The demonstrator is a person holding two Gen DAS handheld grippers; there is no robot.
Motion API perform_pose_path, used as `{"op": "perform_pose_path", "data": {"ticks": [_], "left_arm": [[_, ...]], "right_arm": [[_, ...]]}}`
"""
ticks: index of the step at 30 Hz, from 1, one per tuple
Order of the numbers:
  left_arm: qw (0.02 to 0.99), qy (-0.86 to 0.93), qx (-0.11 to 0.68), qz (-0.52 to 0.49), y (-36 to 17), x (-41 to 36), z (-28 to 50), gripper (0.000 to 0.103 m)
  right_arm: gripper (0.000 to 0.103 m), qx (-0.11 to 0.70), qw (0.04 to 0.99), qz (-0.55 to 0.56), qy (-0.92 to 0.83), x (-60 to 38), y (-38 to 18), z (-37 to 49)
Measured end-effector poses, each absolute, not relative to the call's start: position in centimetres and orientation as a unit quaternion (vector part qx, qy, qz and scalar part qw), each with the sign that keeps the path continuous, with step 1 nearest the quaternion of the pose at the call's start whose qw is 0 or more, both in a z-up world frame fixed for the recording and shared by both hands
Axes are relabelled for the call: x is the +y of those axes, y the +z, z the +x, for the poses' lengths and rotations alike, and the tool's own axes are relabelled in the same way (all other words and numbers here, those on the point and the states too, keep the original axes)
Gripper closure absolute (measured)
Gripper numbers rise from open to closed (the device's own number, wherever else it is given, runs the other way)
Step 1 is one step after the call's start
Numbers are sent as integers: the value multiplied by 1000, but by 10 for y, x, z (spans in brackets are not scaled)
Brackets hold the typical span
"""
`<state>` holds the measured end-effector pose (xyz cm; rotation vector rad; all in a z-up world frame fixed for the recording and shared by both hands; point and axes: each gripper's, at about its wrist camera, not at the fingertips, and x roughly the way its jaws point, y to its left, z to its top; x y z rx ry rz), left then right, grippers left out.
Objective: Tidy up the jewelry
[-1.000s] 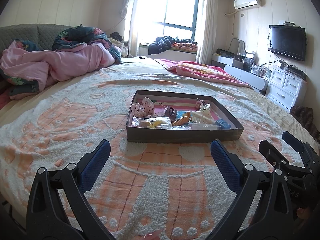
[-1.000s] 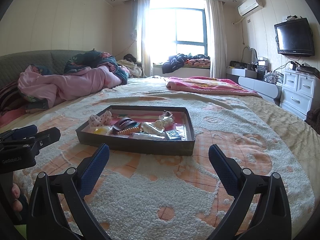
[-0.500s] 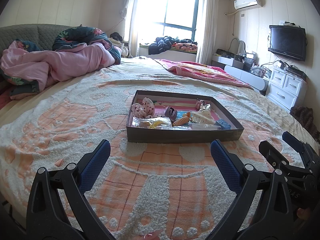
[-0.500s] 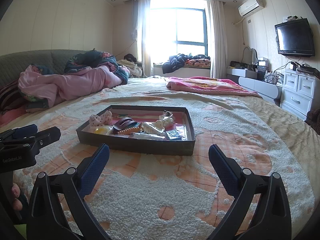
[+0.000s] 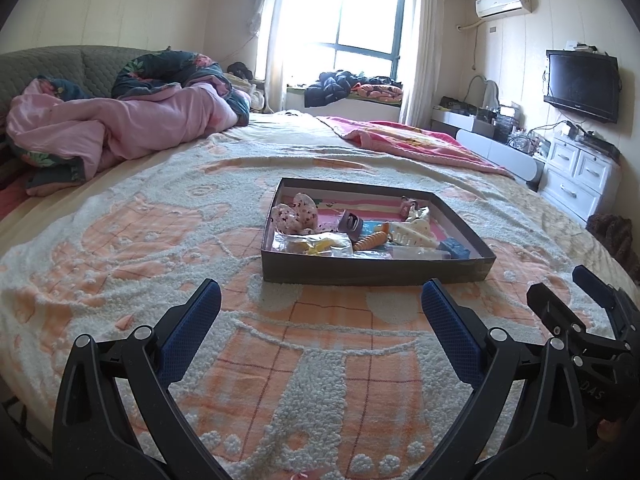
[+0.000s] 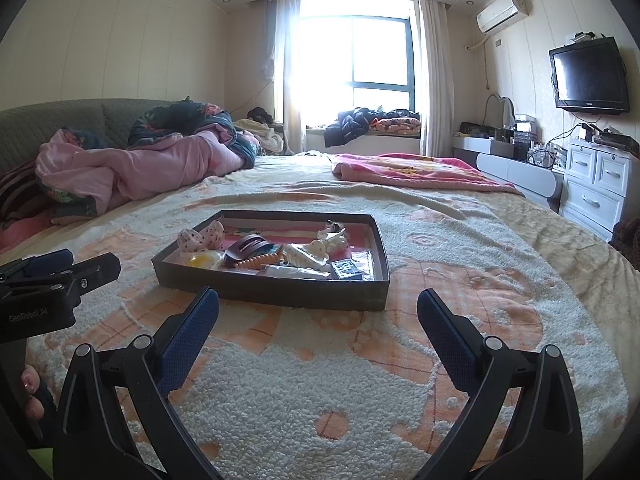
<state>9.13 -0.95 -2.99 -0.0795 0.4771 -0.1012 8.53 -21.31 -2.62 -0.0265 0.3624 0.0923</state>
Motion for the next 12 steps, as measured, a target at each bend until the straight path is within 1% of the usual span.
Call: {"op": "perform_pose_path", "data": {"ticks": [4,8,12], "left_arm": [[971,-54,232,-30,-28,-13,90,11],[964,-43,258,-54,-31,-2,103,11],[952,19,297,-74,-32,34,138,11]], "right_arm": [[6,184,982,-11,42,-216,-27,88],[6,191,981,0,29,-229,-27,99],[6,245,967,55,-40,-282,-28,146]]}}
